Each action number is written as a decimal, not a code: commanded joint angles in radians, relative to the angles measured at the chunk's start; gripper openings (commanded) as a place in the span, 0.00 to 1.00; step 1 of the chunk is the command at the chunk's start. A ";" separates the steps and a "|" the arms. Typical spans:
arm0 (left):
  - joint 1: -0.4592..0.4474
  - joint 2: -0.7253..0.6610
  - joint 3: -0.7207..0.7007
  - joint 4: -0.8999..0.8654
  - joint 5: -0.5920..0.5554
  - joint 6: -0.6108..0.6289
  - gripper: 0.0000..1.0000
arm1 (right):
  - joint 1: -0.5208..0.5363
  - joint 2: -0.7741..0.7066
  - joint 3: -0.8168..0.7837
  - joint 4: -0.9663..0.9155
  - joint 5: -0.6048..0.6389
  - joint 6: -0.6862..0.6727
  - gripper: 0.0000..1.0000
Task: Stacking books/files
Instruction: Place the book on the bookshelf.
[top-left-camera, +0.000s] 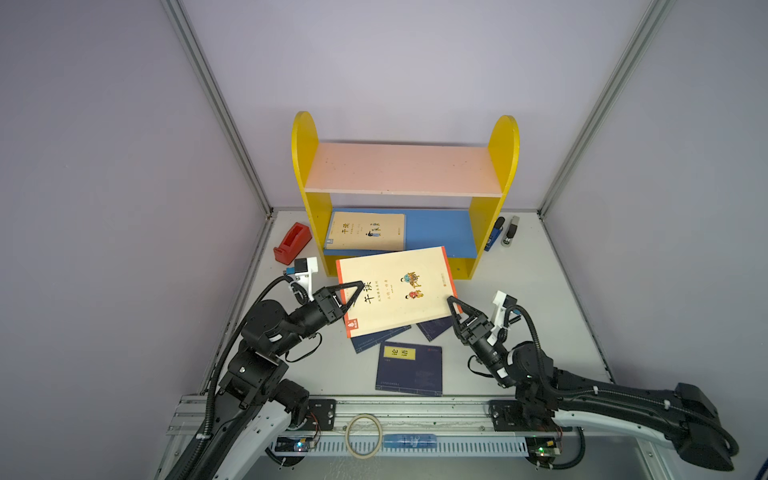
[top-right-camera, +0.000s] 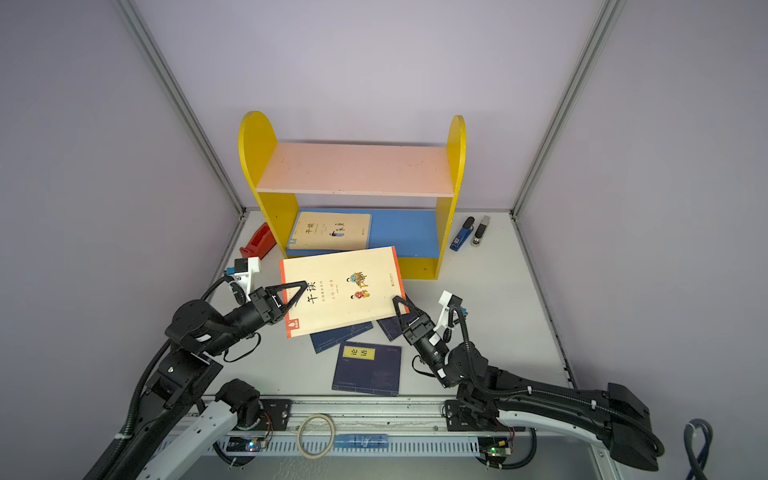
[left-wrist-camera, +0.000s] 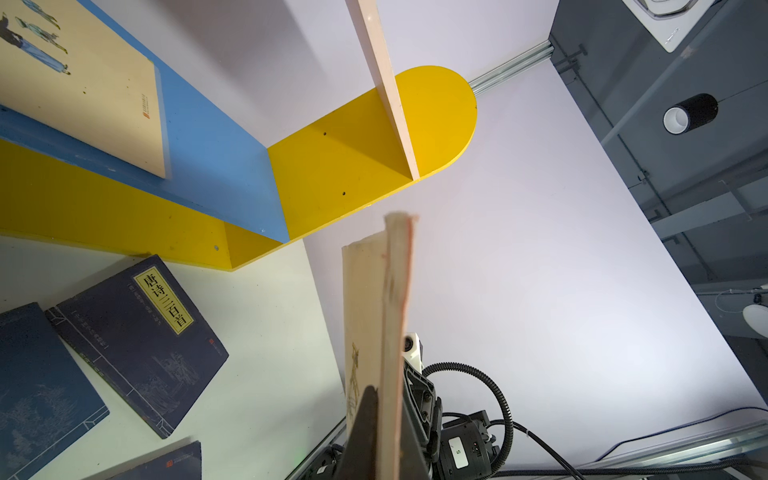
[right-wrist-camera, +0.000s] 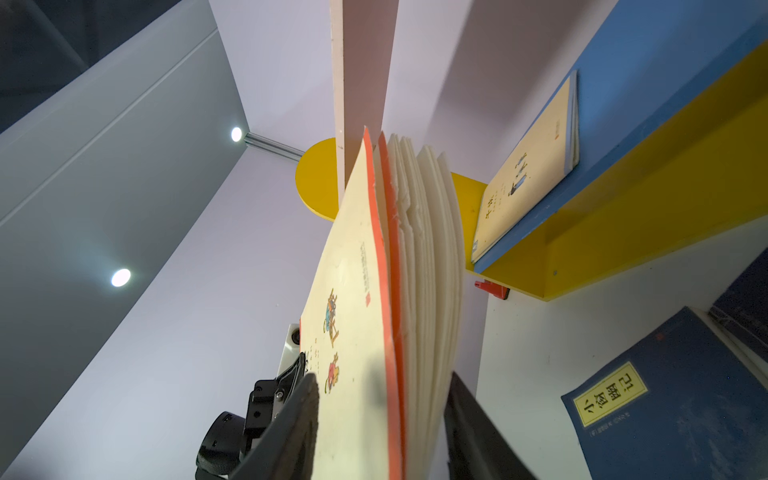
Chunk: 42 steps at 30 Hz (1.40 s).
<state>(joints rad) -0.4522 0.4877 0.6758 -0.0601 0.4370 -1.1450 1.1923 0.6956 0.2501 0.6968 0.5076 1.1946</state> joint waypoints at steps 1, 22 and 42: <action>0.001 0.008 0.006 0.053 0.030 0.000 0.00 | -0.001 0.009 0.010 0.056 -0.046 -0.037 0.47; 0.026 -0.012 -0.035 0.075 0.083 -0.041 0.00 | -0.008 -0.044 -0.012 0.036 -0.026 -0.063 0.36; 0.181 0.050 -0.007 -0.136 0.092 -0.027 0.59 | -0.008 -0.048 -0.008 0.009 0.027 -0.090 0.00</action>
<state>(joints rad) -0.3222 0.5209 0.6403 -0.0853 0.5274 -1.1923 1.1843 0.6395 0.2382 0.7071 0.4835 1.1187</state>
